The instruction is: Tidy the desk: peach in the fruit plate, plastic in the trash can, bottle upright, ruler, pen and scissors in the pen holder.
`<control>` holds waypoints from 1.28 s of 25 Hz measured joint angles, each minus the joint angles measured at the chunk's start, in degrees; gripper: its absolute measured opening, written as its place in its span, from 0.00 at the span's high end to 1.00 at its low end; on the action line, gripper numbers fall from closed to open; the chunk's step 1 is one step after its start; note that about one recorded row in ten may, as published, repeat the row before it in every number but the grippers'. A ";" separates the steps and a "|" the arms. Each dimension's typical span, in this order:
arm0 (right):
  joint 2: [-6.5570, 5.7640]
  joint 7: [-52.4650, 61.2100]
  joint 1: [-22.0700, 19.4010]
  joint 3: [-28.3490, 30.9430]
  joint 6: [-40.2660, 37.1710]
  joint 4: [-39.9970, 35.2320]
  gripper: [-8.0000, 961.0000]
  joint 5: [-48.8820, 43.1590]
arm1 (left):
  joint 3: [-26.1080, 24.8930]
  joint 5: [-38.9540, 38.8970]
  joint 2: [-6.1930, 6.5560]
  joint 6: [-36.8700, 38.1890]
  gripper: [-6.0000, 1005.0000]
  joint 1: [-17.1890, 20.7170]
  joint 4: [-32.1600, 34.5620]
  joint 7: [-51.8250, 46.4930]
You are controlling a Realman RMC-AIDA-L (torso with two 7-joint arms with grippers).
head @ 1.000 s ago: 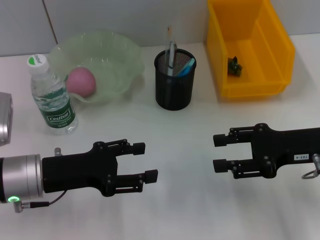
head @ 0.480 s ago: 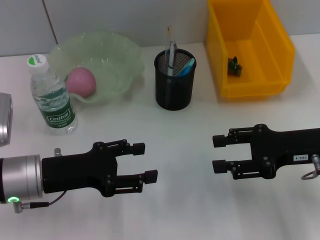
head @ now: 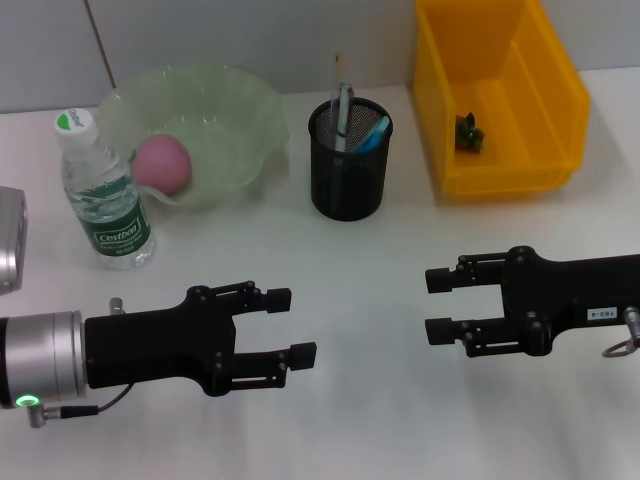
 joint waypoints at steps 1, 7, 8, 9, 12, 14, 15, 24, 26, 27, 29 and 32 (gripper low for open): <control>-0.05 0.00 0.00 0.01 0.00 0.00 0.30 0.00 | 0.10 0.00 0.00 0.01 0.22 0.00 0.00 0.05; -0.16 -0.01 0.00 0.03 -0.03 0.00 0.30 0.00 | 0.19 0.00 0.00 0.04 0.22 -0.02 0.06 -0.11; -0.16 -0.01 0.00 0.03 -0.03 0.00 0.30 0.00 | 0.19 0.00 0.00 0.04 0.22 -0.02 0.06 -0.11; -0.16 -0.01 0.00 0.03 -0.03 -0.03 0.30 0.00 | 0.19 0.00 0.00 0.04 0.22 -0.02 0.06 -0.11; -0.04 -0.02 0.00 -0.09 -0.04 -0.26 0.30 0.00 | 0.24 0.00 0.08 0.20 0.22 -0.07 0.33 -0.59; -0.04 -0.02 0.00 -0.14 -0.03 -0.31 0.30 0.00 | 0.04 0.00 0.09 0.24 0.22 -0.07 0.46 -0.84; -0.04 -0.02 0.00 -0.16 -0.04 -0.33 0.30 0.00 | -0.08 0.00 0.09 0.25 0.22 -0.07 0.46 -0.88; -0.11 -0.01 0.17 -0.24 -0.03 -0.35 0.30 0.00 | -0.19 0.00 0.09 0.31 0.22 -0.04 0.42 -0.48; -0.10 -0.01 0.18 -0.24 -0.03 -0.35 0.30 0.00 | -0.19 0.00 0.05 0.41 0.22 -0.03 0.39 -0.48; -0.09 -0.01 0.18 -0.25 -0.03 -0.35 0.30 0.00 | -0.19 0.00 0.05 0.41 0.22 -0.03 0.39 -0.48; -0.08 -0.01 0.18 -0.33 -0.03 -0.35 0.30 0.00 | -0.19 0.00 0.04 0.44 0.22 -0.03 0.26 -0.43; -0.08 -0.01 0.19 -0.39 -0.03 -0.34 0.30 0.00 | -0.19 0.00 0.02 0.45 0.22 0.08 0.10 -0.35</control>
